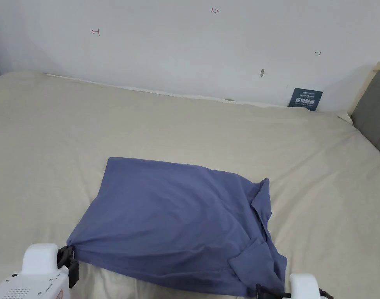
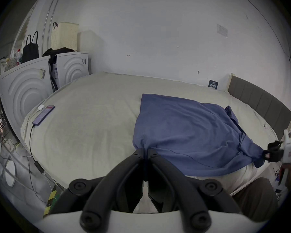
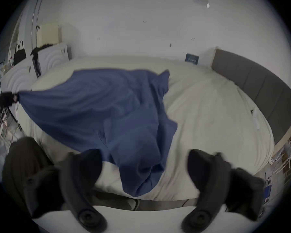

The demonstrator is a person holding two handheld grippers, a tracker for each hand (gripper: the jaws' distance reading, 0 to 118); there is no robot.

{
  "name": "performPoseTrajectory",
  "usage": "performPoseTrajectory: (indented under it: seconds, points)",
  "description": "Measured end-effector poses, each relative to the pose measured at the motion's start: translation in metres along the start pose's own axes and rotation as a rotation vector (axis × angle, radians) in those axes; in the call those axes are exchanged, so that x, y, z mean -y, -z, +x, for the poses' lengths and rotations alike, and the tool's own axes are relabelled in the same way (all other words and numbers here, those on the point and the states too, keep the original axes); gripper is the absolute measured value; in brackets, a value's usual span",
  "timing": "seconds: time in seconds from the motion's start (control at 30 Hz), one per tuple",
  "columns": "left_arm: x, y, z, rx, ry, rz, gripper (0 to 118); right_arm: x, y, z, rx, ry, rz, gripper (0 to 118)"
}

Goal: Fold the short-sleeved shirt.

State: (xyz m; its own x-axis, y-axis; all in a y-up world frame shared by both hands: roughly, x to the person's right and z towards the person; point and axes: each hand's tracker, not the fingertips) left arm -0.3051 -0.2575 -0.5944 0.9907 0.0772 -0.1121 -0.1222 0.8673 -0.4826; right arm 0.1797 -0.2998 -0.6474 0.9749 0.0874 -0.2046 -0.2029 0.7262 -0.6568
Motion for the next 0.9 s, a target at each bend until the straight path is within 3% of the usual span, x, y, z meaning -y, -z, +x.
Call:
performPoseTrajectory:
  seconds: [0.07,0.1,0.2,0.27,0.43,0.57,0.77,0.83,0.9]
  points:
    - [0.001,0.002,-0.001,-0.006,0.001,-0.011,1,0.005,0.005,-0.003,0.05,-0.071,-0.015,17]
    - [0.002,0.004,-0.002,-0.008,0.001,-0.02,1,0.008,0.011,-0.002,0.08,-0.068,-0.041,5]
    - [0.006,0.003,-0.005,-0.007,-0.03,-0.044,1,0.016,0.014,0.013,0.006,0.082,-0.057,4]
    - [0.009,0.002,-0.007,-0.006,-0.037,-0.058,1,0.017,-0.005,0.014,0.064,0.121,0.066,4]
    - [0.008,-0.011,-0.009,-0.011,-0.033,-0.057,1,0.007,-0.06,0.0,0.109,0.045,0.233,4]
    - [0.006,-0.03,-0.015,-0.02,-0.091,-0.046,1,0.008,-0.097,-0.002,0.128,0.112,0.322,4]
    - [0.013,-0.055,-0.022,-0.061,-0.12,-0.036,1,0.018,-0.134,-0.019,0.152,0.138,0.356,4]
    - [0.018,-0.048,-0.023,-0.072,-0.133,-0.045,1,0.023,-0.122,-0.026,0.161,0.073,0.335,4]
    - [0.019,-0.038,-0.026,-0.066,-0.18,-0.087,1,0.021,-0.113,-0.024,0.149,0.087,0.301,4]
